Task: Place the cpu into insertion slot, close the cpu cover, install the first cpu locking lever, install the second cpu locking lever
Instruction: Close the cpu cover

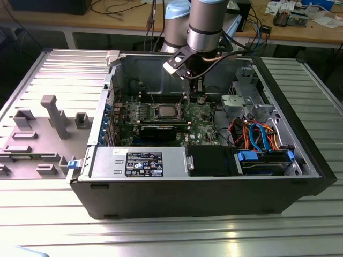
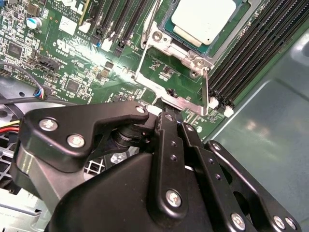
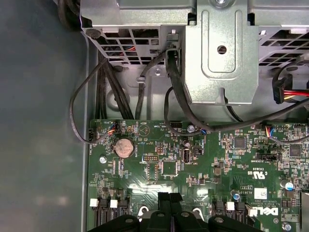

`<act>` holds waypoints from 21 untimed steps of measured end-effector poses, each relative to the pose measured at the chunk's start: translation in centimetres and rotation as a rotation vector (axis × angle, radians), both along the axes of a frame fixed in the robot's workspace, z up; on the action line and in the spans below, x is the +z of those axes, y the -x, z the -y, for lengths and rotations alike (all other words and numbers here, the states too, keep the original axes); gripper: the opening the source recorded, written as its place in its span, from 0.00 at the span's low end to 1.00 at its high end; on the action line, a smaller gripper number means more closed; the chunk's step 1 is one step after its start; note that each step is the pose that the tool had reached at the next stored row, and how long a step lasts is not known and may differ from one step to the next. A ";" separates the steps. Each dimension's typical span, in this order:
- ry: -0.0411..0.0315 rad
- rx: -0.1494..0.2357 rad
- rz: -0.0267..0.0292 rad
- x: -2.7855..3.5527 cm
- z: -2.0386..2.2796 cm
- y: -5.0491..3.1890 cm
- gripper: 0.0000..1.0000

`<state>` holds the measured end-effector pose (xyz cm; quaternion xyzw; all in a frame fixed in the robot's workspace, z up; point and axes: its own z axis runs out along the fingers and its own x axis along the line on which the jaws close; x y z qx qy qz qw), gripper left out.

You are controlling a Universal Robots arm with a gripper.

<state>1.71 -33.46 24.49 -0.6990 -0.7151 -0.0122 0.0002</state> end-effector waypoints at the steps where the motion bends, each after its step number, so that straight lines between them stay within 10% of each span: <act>1: 0.0000 0.000 0.0000 0.00 0.00 0.02 0.11; 21: 0.0000 0.000 0.0000 -0.03 0.00 0.81 0.11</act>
